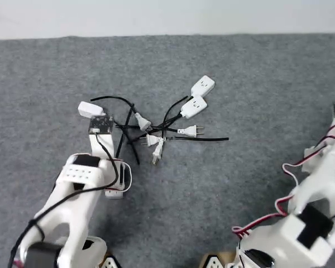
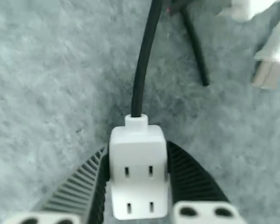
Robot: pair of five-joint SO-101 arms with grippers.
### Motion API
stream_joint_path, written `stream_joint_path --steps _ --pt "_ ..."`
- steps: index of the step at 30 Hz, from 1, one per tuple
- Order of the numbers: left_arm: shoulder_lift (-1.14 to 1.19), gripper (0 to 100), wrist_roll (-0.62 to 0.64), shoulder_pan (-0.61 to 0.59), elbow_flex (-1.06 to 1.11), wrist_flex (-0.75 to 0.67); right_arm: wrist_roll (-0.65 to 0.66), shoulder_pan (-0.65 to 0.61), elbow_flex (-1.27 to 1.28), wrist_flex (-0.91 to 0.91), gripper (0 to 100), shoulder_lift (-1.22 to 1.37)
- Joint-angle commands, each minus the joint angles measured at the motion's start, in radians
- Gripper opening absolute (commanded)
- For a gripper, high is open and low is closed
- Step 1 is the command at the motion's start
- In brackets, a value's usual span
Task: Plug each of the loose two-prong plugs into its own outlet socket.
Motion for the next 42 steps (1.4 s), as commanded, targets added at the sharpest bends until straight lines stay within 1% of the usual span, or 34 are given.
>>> stream_joint_path --steps 1,4,8,9,15,17,18,20,24,26,28,30,32,36,39,42 --pt "0.095 23 0.015 0.003 -0.113 0.012 -0.018 0.005 -0.023 0.024 13.9 -0.105" --pt "0.087 29 0.015 0.003 -0.120 0.011 -0.018 -0.015 -0.023 0.061 13.9 -0.130" --pt "-0.017 30 0.008 0.000 -0.099 0.021 -0.021 -0.077 -0.025 0.119 13.9 -0.142" --pt "-0.058 30 0.003 -0.012 -0.090 0.032 -0.040 -0.097 -0.026 0.136 13.9 -0.147" --pt "-0.342 30 -0.114 -0.115 -0.001 0.089 -0.272 -0.189 -0.029 0.159 13.9 -0.206" --pt "-0.417 30 -0.153 -0.149 0.038 0.103 -0.330 -0.229 -0.029 0.179 13.9 -0.240" --pt "-0.446 30 -0.166 -0.178 0.054 0.103 -0.354 -0.263 -0.029 0.189 13.9 -0.260" --pt "-0.483 30 -0.184 -0.262 0.076 0.098 -0.391 -0.369 -0.029 0.214 13.9 -0.289" --pt "-0.459 30 -0.216 -0.428 0.077 0.078 -0.482 -0.616 -0.021 0.199 13.9 -0.292" --pt "-0.420 30 -0.239 -0.488 0.081 0.034 -0.571 -0.705 -0.006 0.153 13.3 -0.265" --pt "-0.368 30 -0.259 -0.548 0.082 -0.031 -0.672 -0.779 0.029 0.073 9.9 -0.231" --pt "-0.301 30 -0.265 -0.592 0.076 -0.106 -0.741 -0.854 0.066 -0.001 6.9 -0.196" --pt "-0.236 30 -0.273 -0.614 0.059 -0.158 -0.763 -0.935 0.081 -0.041 6.6 -0.162" --pt "-0.124 30 -0.316 -0.617 -0.005 -0.166 -0.773 -1.079 0.078 -0.096 6.2 -0.099" --pt "-0.072 30 -0.328 -0.617 -0.038 -0.163 -0.824 -1.153 0.078 -0.142 6.1 -0.074" --pt "-0.060 30 -0.328 -0.618 -0.047 -0.163 -0.833 -1.222 0.078 -0.176 6.0 -0.076"
